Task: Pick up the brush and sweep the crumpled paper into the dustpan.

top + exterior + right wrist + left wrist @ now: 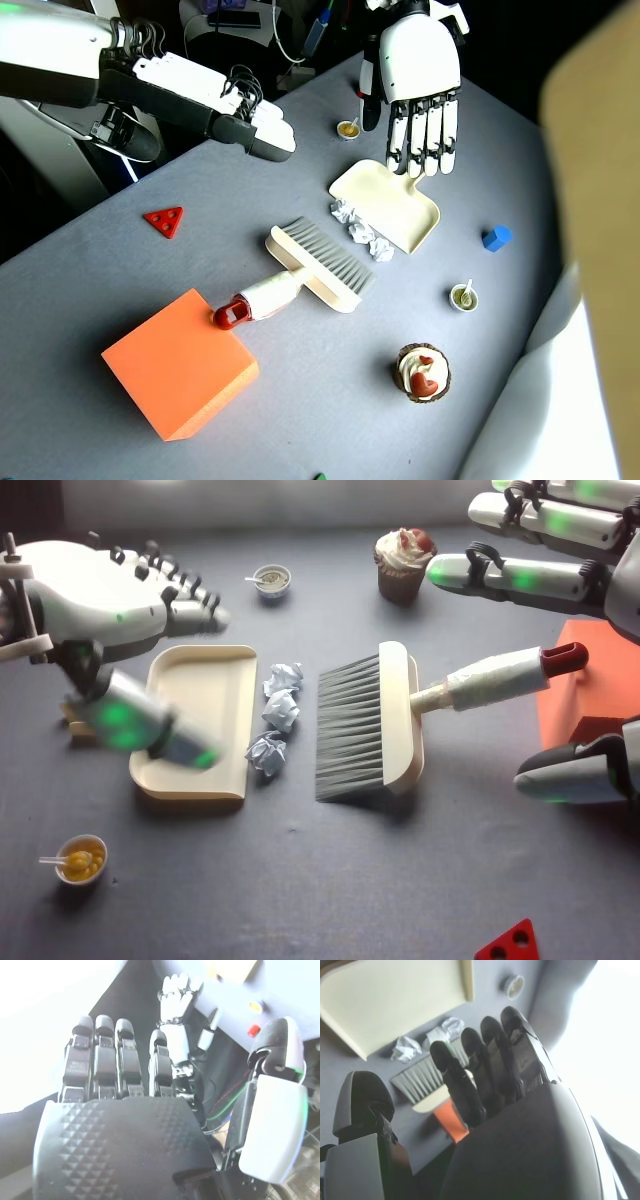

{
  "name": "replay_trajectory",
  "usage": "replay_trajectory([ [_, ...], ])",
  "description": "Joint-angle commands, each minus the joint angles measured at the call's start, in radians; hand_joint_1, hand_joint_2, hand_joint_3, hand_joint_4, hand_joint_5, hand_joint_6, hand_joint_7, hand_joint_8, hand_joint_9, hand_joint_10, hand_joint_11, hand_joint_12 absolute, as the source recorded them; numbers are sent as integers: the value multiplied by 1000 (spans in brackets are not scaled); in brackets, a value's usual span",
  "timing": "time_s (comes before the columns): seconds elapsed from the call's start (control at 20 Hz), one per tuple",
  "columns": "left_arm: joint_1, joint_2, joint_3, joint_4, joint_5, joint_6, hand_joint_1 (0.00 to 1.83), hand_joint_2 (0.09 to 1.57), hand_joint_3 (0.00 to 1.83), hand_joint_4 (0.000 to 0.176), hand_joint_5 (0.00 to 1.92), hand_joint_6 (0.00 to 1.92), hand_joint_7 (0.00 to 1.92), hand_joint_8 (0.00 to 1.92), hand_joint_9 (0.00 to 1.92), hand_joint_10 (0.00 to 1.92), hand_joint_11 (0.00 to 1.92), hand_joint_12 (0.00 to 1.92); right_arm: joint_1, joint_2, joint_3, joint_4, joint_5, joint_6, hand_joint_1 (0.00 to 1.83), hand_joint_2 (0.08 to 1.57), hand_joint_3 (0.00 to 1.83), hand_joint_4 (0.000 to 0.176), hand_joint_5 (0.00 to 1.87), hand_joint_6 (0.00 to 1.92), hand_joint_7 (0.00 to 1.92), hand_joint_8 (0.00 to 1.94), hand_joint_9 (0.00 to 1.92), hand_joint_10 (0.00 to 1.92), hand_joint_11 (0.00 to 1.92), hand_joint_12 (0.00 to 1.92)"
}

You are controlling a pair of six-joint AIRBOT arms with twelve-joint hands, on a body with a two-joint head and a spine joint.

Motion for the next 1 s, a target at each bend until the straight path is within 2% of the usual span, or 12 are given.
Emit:
replay_trajectory([
  [0.0, -19, 9, 0, 12, -52, 4, 0, 863, 11, 0, 29, 6, 75, 11, 62, 12, 16, 39, 14, 6, -5, 11, 124, -18, 0, 824, 11, 0, 24, 3, 56, 1, 45, 2, 11, 36],
  [0.15, -32, 6, -2, 12, -30, 2, 0, 851, 3, 0, 24, 2, 71, 6, 60, 8, 26, 41, 4, 13, -23, 49, 141, -73, 0, 817, 4, 0, 12, 0, 32, 0, 25, 0, 2, 28],
  [0.2, -39, 1, 1, 12, -30, 6, 0, 842, 0, 0, 29, 4, 78, 8, 69, 10, 27, 40, -32, 15, -40, 8, 159, -89, 0, 815, 3, 0, 11, 0, 30, 1, 28, 2, 7, 29],
  [0.25, -49, -3, 2, 12, -22, 24, 0, 842, 0, 0, 25, 2, 81, 8, 74, 11, 28, 40, -121, 26, -70, -114, 216, -104, 0, 822, 6, 0, 14, 2, 37, 4, 37, 7, 16, 32],
  [0.3, -53, 0, 1, 12, -15, 36, 0, 839, 0, 0, 35, 6, 92, 12, 84, 14, 37, 43, -168, 41, -89, -157, 283, -104, 0, 827, 7, 0, 26, 6, 47, 7, 49, 10, 28, 35],
  [0.4, -54, 11, -3, 12, -5, 42, 0, 840, 0, 0, 15, 0, 63, 0, 59, 1, 12, 30, -218, 47, -103, -162, 362, -103, 0, 835, 7, 0, 58, 14, 75, 14, 67, 13, 47, 39],
  [0.6, -54, 10, 2, 13, 4, 83, 0, 831, 0, 0, 23, 4, 61, 3, 58, 4, 24, 32, -218, 27, -107, -148, 389, -117, 0, 821, 0, 0, 51, 6, 76, 9, 85, 15, 67, 42],
  [0.85, -31, -12, 51, 13, -75, 103, 0, 851, 8, 0, 7, 3, 61, 5, 53, 6, 11, 22, -216, 22, -95, -152, 423, -128, 0, 844, 9, 0, 63, 6, 87, 7, 87, 7, 66, 32],
  [0.9, -14, -18, 69, 12, -104, 89, 71, 880, 18, 0, 1, 0, 44, 0, 39, 1, 2, 16, -215, 23, -85, -159, 423, -128, 0, 849, 10, 0, 58, 3, 96, 10, 98, 11, 69, 32],
  [0.95, 1, -22, 87, 6, -138, 85, 233, 901, 21, 0, 0, 0, 49, 4, 48, 5, 24, 24, -216, 26, -79, -163, 422, -128, 0, 854, 11, 0, 55, 2, 93, 7, 96, 9, 67, 30],
])
